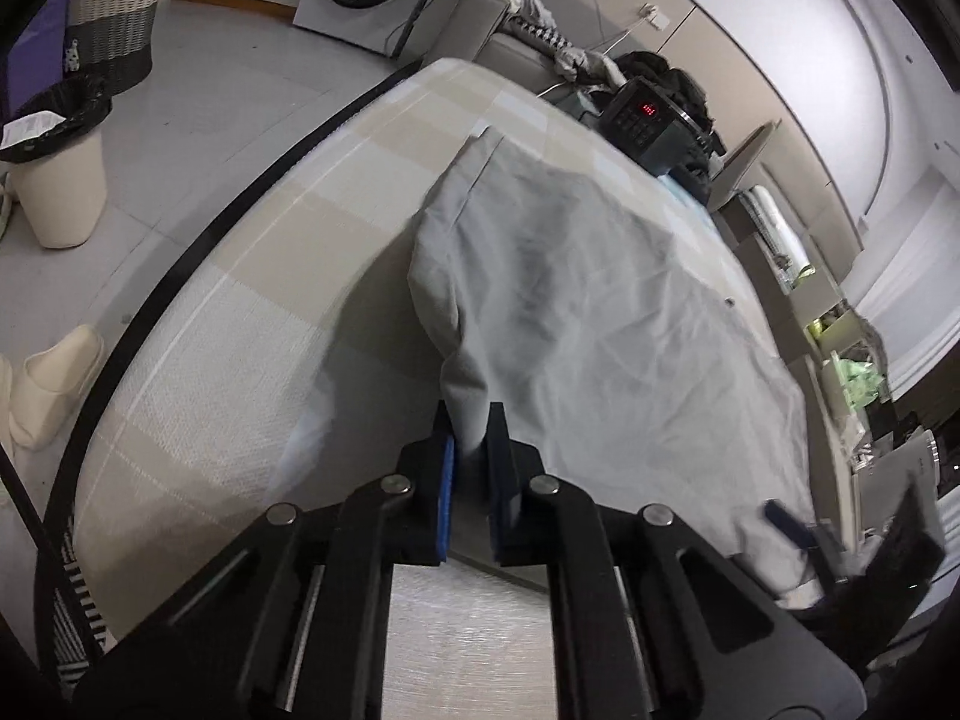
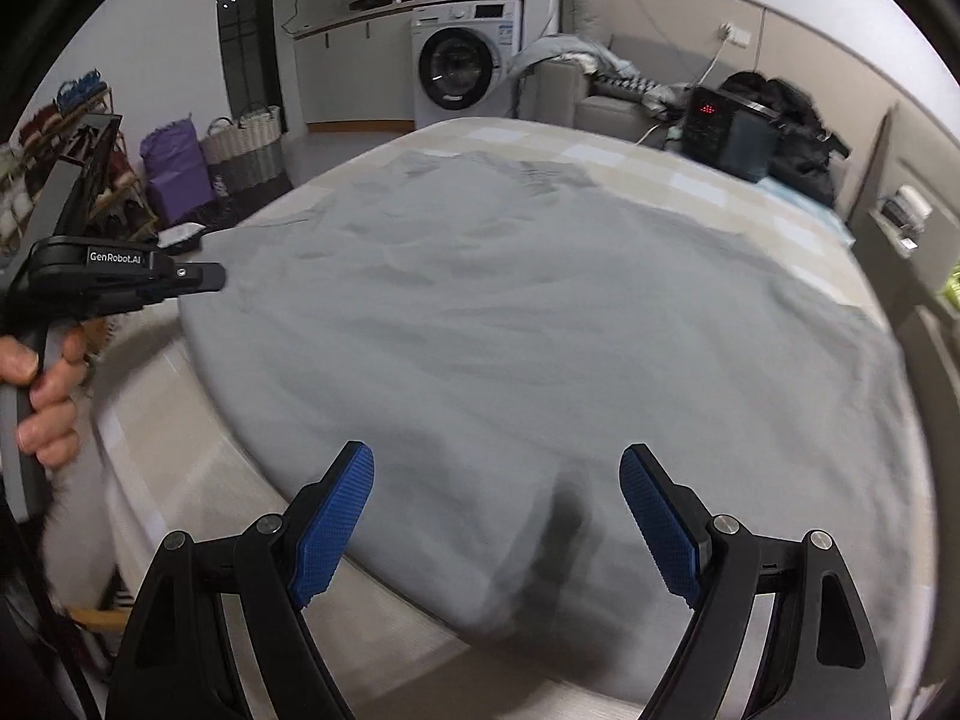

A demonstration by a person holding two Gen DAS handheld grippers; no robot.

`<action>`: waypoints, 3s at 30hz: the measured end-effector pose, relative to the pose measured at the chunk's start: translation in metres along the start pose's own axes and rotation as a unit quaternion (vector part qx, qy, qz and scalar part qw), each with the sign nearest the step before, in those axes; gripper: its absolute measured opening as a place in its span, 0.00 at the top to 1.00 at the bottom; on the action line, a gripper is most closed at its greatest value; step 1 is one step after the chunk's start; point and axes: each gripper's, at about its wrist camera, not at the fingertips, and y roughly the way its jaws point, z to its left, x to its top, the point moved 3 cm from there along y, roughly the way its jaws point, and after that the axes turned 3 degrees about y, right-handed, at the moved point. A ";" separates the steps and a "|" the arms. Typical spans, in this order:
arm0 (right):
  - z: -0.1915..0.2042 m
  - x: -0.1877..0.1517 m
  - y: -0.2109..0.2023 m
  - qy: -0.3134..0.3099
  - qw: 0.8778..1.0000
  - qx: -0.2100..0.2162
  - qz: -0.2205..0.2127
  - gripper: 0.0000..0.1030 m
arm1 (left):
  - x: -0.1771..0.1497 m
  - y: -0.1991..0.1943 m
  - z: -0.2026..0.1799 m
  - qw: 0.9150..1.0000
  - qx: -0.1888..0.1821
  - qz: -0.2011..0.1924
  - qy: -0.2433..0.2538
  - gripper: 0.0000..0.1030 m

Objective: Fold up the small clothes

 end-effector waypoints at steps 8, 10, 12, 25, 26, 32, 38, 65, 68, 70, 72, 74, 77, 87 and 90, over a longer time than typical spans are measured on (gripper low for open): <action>0.071 0.023 0.046 -0.059 0.997 0.050 0.016 0.17 | 0.015 -0.016 -0.022 0.999 -0.038 -0.009 0.007 0.94; 0.081 0.031 0.058 -0.058 0.997 0.051 0.024 0.17 | 0.016 -0.017 -0.029 0.999 -0.035 -0.010 0.017 0.94; 0.084 0.040 0.067 -0.042 0.997 0.060 0.036 0.18 | 0.014 -0.020 -0.032 0.999 -0.030 -0.013 0.023 0.94; 0.104 0.070 0.067 -0.025 0.998 0.058 0.017 0.28 | 0.030 -0.029 -0.027 0.999 -0.028 -0.033 0.014 0.94; 0.103 0.069 0.063 -0.025 0.998 0.062 0.014 0.28 | 0.031 -0.030 -0.026 0.999 -0.027 -0.034 0.012 0.94; 0.092 0.053 0.033 -0.030 0.990 0.141 0.002 0.28 | 0.033 -0.036 -0.025 0.999 -0.027 -0.041 0.012 0.95; 0.130 0.060 0.052 -0.075 0.989 0.125 0.006 0.32 | 0.036 -0.043 -0.027 0.999 -0.025 -0.046 0.013 0.97; 0.087 0.087 0.035 0.051 0.981 0.185 -0.026 0.90 | 0.022 -0.048 0.041 0.977 -0.182 -0.014 -0.111 0.18; 0.088 0.088 0.036 0.045 0.982 0.182 -0.027 0.90 | 0.025 -0.025 0.044 0.966 -0.214 0.010 -0.144 0.18; 0.090 0.086 0.036 0.040 0.982 0.180 -0.028 0.90 | 0.027 -0.003 0.044 0.955 -0.240 0.039 -0.173 0.18; 0.091 0.086 0.038 0.034 0.983 0.178 -0.028 0.90 | 0.029 0.022 0.042 0.946 -0.258 0.067 -0.185 0.18; 0.091 0.085 0.039 0.030 0.983 0.177 -0.028 0.90 | 0.035 0.047 0.040 0.938 -0.264 0.093 -0.205 0.22; 0.091 0.084 0.038 0.024 0.984 0.175 -0.031 0.90 | 0.051 0.071 0.034 0.927 -0.285 0.116 -0.213 0.23; 0.086 0.084 0.038 0.034 0.981 0.188 -0.031 0.90 | 0.093 0.102 0.017 0.968 -0.179 0.095 -0.148 0.95; 0.082 0.084 0.037 0.046 0.979 0.194 -0.034 0.90 | 0.108 0.082 -0.002 0.978 -0.169 0.055 -0.106 0.98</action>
